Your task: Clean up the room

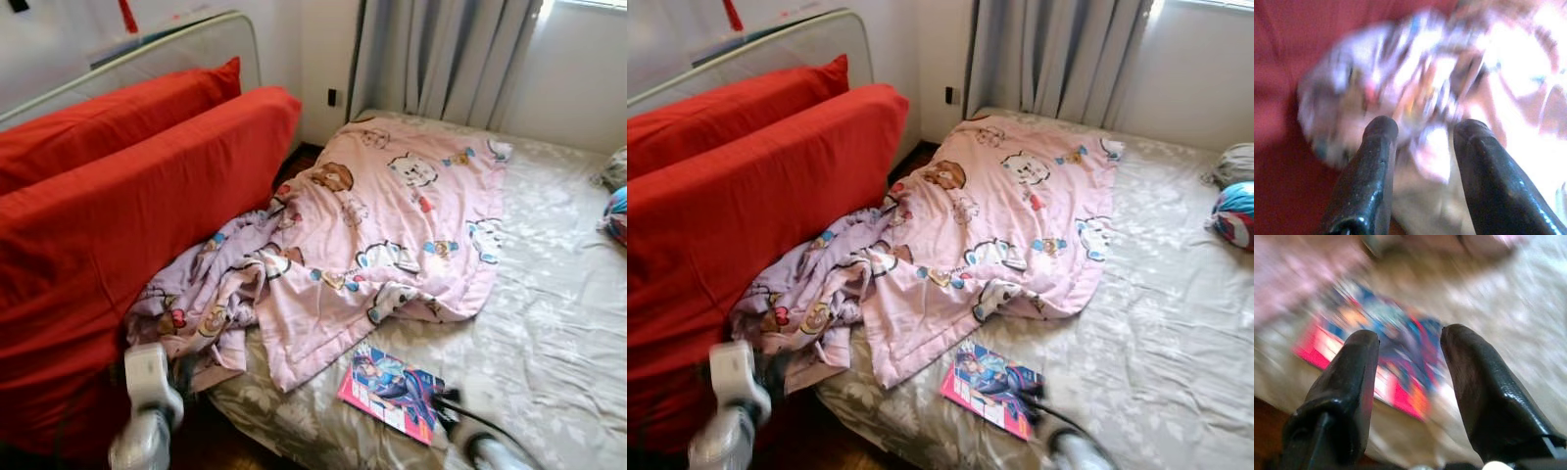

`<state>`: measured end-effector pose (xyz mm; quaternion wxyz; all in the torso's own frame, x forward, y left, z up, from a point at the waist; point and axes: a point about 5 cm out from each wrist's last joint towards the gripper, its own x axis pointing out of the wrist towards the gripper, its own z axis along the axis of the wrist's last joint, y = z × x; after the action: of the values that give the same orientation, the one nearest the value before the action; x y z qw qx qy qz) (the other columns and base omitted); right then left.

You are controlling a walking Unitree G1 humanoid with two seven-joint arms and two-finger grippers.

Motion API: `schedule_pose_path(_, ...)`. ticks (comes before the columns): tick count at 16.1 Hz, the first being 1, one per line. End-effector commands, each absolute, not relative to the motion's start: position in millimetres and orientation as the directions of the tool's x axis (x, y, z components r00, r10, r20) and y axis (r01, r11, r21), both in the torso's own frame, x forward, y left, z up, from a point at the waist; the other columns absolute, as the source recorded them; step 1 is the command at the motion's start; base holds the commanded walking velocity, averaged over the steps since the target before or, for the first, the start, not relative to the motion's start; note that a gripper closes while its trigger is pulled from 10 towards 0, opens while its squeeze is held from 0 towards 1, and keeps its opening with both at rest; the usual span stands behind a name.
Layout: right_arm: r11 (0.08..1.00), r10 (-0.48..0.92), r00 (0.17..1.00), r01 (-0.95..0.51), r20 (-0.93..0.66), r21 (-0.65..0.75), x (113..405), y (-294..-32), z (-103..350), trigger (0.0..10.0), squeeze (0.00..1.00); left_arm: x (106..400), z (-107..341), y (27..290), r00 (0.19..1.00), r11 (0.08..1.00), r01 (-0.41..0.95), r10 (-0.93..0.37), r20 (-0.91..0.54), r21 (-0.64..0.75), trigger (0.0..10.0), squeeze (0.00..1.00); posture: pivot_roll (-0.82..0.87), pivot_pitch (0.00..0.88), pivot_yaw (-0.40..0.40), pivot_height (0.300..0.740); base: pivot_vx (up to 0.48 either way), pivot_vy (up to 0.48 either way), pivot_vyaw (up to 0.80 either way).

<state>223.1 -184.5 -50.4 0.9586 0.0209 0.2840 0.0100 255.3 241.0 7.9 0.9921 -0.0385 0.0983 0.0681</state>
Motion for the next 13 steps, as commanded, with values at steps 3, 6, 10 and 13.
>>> schedule_pose_path(3, 0.998, 0.067, 0.923, -0.057, -0.380, 0.036, 241, -171, -29, 10.0, 0.00, 251, 15, 226, 0.990, 0.997, -0.062, 0.057, -0.132, -0.038, 10.0, 0.00, 0.01, 0.000, -0.022, 0.740, 0.000, 0.000, 0.00)
schedule_pose_path(6, 0.999, 0.031, 0.964, -0.023, -0.264, 0.036, 239, -176, -16, 10.0, 0.00, 237, 24, 222, 0.996, 0.998, -0.050, 0.048, -0.079, -0.026, 10.0, 0.00, 0.02, 0.000, -0.033, 0.740, 0.000, 0.000, 0.00)
schedule_pose_path(10, 0.998, -0.060, 0.985, 0.058, -0.159, -0.019, 240, -198, 4, 10.0, 0.00, 242, 40, 223, 0.999, 1.000, -0.001, 0.002, -0.054, 0.006, 10.0, 0.00, 0.01, 0.011, -0.037, 0.740, 0.000, 0.000, 0.00)
schedule_pose_path(13, 0.993, -0.120, 0.981, 0.119, -0.155, -0.016, 233, -201, 4, 10.0, 0.00, 244, 45, 225, 0.999, 1.000, 0.013, -0.012, -0.052, 0.019, 10.0, 0.00, 0.01, 0.028, -0.027, 0.740, 0.000, 0.000, 0.00)
